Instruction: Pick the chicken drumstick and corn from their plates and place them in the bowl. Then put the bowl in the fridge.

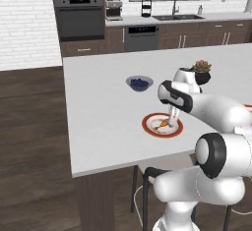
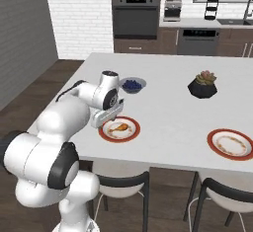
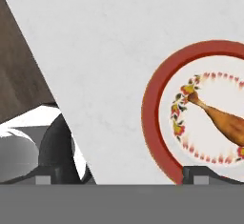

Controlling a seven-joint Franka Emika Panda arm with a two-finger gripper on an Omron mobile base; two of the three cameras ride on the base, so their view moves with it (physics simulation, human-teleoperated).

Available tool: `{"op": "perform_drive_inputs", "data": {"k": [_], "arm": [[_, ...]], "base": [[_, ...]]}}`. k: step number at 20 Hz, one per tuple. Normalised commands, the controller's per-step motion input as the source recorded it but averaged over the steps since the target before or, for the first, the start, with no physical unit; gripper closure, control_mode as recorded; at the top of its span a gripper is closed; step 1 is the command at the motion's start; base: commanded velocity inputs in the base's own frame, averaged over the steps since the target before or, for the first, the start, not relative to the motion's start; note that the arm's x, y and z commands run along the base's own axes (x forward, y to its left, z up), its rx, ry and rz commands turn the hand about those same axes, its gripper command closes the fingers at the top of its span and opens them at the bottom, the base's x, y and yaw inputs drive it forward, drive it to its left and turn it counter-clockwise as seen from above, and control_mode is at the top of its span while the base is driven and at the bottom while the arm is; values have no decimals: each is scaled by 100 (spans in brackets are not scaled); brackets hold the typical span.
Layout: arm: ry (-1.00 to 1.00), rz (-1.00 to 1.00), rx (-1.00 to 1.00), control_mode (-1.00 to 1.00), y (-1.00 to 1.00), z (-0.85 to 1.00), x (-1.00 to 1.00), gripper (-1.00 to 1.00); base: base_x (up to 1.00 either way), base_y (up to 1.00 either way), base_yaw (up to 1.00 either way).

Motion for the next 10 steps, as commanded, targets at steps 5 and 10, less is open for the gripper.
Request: {"op": "perform_drive_inputs", "data": {"k": [5,10], "arm": [[0,89,-20,-100,-2,-30,2,-100],[-9,91,-1,-100,-13,-42,25,-100]], "base": [[0,0,0],[0,0,0]]}}
